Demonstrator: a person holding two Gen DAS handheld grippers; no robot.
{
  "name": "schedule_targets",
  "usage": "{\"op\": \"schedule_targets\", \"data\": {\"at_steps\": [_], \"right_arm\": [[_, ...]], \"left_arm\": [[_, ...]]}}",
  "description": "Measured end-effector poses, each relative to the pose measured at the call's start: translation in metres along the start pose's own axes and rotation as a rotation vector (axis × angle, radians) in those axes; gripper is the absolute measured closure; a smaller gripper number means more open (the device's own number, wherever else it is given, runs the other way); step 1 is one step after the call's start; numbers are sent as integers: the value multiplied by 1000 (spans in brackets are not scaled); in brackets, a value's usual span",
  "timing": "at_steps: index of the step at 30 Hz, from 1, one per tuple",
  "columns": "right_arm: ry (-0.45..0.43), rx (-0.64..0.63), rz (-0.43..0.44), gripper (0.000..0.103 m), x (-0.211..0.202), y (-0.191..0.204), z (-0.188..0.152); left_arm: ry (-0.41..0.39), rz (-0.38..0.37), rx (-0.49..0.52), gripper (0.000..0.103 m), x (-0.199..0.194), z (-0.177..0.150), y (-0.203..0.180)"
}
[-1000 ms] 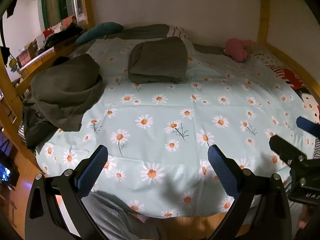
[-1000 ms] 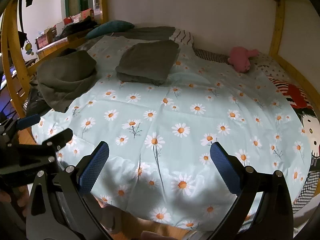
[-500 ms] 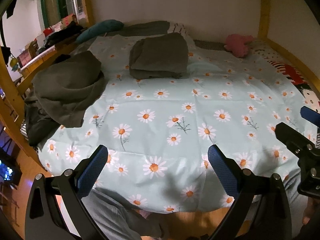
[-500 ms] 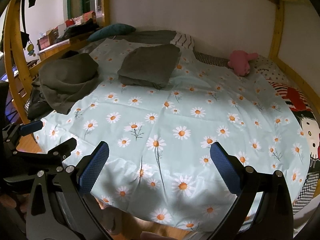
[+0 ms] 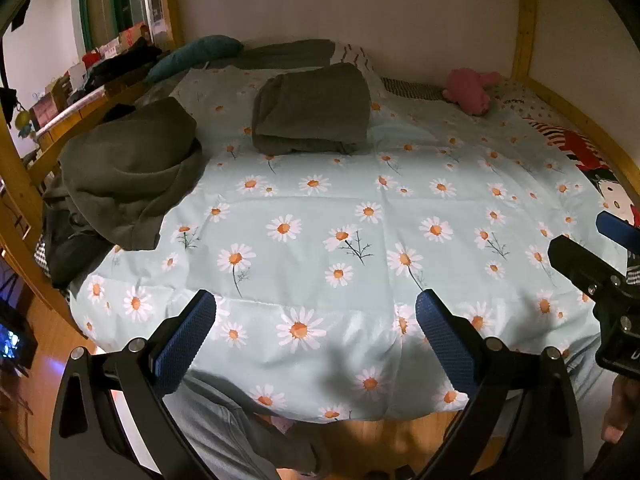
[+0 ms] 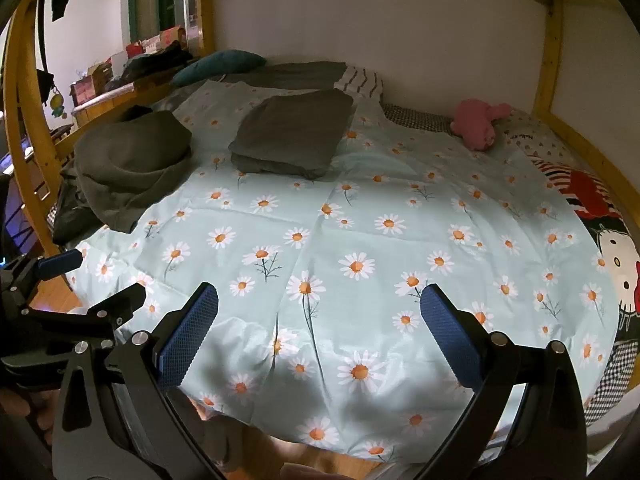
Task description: Fold large clothes
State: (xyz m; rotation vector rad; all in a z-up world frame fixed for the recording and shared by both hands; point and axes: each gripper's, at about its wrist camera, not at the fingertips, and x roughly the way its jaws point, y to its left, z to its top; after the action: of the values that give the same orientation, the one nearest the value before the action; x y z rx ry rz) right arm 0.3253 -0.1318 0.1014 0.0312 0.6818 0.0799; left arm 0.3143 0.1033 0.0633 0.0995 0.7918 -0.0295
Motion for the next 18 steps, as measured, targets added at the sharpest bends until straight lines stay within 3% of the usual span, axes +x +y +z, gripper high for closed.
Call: {"op": "schedule_targets", "data": {"at_steps": [8,18], "right_arm": [[-5,1,10,3,-3,-3,0],[13,-9,27,3,0,3,1]], "left_arm": [[-2,-36,-16,5,-3,-4,1],[11,-16,-18,5,0,-7,2]]}}
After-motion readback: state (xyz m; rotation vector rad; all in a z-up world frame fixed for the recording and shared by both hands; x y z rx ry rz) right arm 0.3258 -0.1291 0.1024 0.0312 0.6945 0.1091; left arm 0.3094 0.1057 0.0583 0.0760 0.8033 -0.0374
